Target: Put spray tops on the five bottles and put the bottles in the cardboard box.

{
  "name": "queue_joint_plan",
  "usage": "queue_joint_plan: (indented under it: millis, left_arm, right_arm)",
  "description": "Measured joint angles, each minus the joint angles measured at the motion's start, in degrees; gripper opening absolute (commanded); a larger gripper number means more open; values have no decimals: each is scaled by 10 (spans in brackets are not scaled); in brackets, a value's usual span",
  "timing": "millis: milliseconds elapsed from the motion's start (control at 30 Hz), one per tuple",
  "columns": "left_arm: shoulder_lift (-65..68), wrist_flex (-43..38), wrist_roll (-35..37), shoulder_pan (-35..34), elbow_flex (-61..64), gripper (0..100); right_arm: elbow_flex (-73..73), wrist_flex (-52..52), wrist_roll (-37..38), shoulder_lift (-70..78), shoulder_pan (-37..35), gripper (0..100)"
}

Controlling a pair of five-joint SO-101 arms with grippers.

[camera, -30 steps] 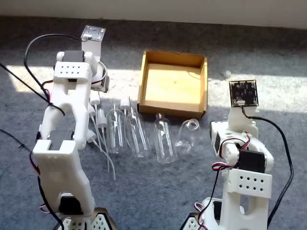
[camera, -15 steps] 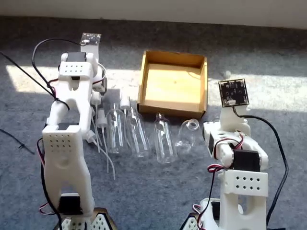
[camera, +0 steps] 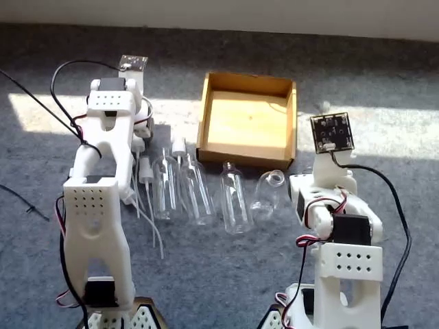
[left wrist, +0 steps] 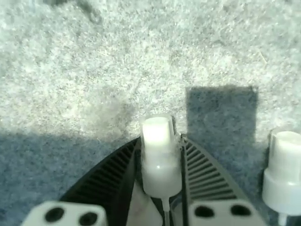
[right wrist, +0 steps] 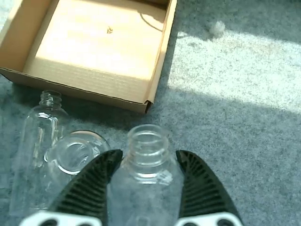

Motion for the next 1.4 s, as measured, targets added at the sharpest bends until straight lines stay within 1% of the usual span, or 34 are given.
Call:
queue_joint_plan:
  millis: [100,200,267,400,500,600,667,767,867,933,1067,1133,1200,1333,1400]
  left_arm:
    - [1,-1,0,1,0,46]
    - [5,4,-1,1,-29,46]
    - [10,28,-2,1,-63,46]
    - [10,112,-2,1,-193,45]
    - [10,181,-2,1,-328,45]
    - [7,204,-2,-7,-449,45]
    - [-11,211,-1,-18,-476,45]
    - [-65,214,15,-40,-474,45]
    - [-160,215,22,-51,-436,45]
    - [-232,215,22,-49,-390,45]
    - [-375,215,22,-39,-282,45]
    - [-445,215,24,-17,-234,45]
    - [-514,215,25,21,-197,45]
    - [-637,215,25,98,-141,45]
    - [-689,215,33,129,-119,45]
  right_arm:
    - [0,0,0,0,0,4]
    - [0,0,0,0,0,4]
    - [0,0,0,0,-2,4]
    - [0,0,0,0,-30,4]
    - [0,-14,0,0,-67,4]
    - [0,-33,0,0,-105,4]
    - [0,-37,0,0,-126,4]
    - [0,-39,0,0,-149,4]
    - [0,-39,0,0,-158,4]
    - [0,-39,0,0,-143,4]
    - [0,-39,0,-9,-88,4]
    - [0,-39,2,-31,-82,4]
    - [0,-39,3,-68,-82,4]
    - [0,-39,3,-184,-81,4]
    - [0,-39,3,-249,-97,4]
